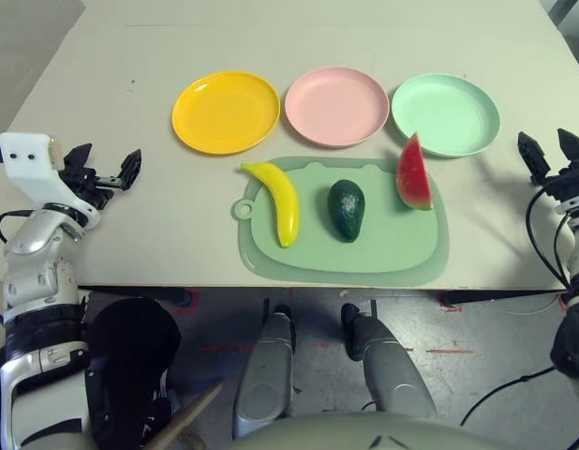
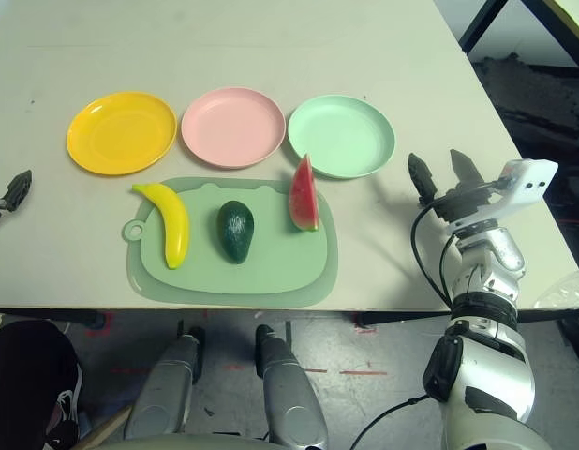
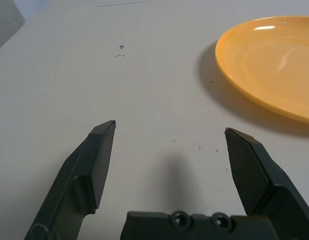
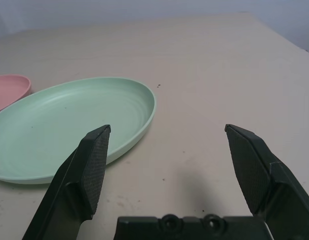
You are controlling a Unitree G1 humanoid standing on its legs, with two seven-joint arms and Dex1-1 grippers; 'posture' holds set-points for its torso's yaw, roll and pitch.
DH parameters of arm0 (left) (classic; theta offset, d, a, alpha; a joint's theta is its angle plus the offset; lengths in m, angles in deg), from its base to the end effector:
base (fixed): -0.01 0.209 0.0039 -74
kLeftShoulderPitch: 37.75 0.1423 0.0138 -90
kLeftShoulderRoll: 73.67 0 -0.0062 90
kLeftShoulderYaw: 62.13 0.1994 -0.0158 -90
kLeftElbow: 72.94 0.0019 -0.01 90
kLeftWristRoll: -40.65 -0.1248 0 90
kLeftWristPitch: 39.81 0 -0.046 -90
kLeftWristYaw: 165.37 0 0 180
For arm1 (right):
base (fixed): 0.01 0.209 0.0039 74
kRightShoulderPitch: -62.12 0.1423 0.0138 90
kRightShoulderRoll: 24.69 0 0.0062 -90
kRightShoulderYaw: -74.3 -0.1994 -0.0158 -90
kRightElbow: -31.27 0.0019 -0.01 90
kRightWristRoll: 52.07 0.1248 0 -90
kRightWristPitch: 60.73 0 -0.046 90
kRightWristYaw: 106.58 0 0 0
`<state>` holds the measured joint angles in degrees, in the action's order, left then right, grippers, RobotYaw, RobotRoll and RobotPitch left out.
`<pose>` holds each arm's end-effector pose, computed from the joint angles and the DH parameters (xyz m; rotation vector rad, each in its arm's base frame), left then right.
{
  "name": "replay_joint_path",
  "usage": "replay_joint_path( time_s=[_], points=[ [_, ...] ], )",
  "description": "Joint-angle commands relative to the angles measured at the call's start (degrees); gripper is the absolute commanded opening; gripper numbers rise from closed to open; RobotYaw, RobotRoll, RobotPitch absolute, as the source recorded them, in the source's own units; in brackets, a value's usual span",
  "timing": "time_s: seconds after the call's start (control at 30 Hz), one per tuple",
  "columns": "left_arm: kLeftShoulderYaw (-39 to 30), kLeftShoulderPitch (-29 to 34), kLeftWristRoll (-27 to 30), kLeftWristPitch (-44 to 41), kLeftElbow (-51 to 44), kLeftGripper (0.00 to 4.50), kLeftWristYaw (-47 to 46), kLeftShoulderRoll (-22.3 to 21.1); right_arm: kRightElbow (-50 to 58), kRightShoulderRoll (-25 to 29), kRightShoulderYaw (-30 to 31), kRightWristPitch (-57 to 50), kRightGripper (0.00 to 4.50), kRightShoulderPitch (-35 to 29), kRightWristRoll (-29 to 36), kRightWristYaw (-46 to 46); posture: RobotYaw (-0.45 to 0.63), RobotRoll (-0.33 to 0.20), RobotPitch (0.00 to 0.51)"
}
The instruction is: Place the fruits into color-matched plates.
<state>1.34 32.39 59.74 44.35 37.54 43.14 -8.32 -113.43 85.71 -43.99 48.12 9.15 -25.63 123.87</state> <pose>0.2244 0.3629 0.1448 0.1918 -0.1127 0.0317 0.2651 -0.3613 0.1217 0.0188 -0.3706 0.1996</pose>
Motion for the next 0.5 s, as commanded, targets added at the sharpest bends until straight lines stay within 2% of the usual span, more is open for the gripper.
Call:
replay_joint_path(
  time_s=[0.03, 0.4, 0.5],
  points=[
    [0.0, 1.2, -0.3, -0.2, 0.3, 4.46, 0.0, 0.0, 0.3, 0.2, -0.6, -0.2, 4.5, -1.5, 0.4, 0.0, 0.0, 0.0, 0.337],
    [0.6, -0.2, -0.4, -0.6, 1.1, 4.46, 0.8, -0.7, 1.7, 1.2, -0.7, -0.5, 4.5, -3.5, 0.5, 0.5, 0.0, 0.0, 0.342],
    [0.6, 1.2, 1.4, -0.5, -0.6, 4.46, 5.4, -1.5, 3.7, 2.7, -0.2, -0.8, 4.5, -5.0, 0.4, 2.7, 0.0, 0.0, 0.341]
  ],
)
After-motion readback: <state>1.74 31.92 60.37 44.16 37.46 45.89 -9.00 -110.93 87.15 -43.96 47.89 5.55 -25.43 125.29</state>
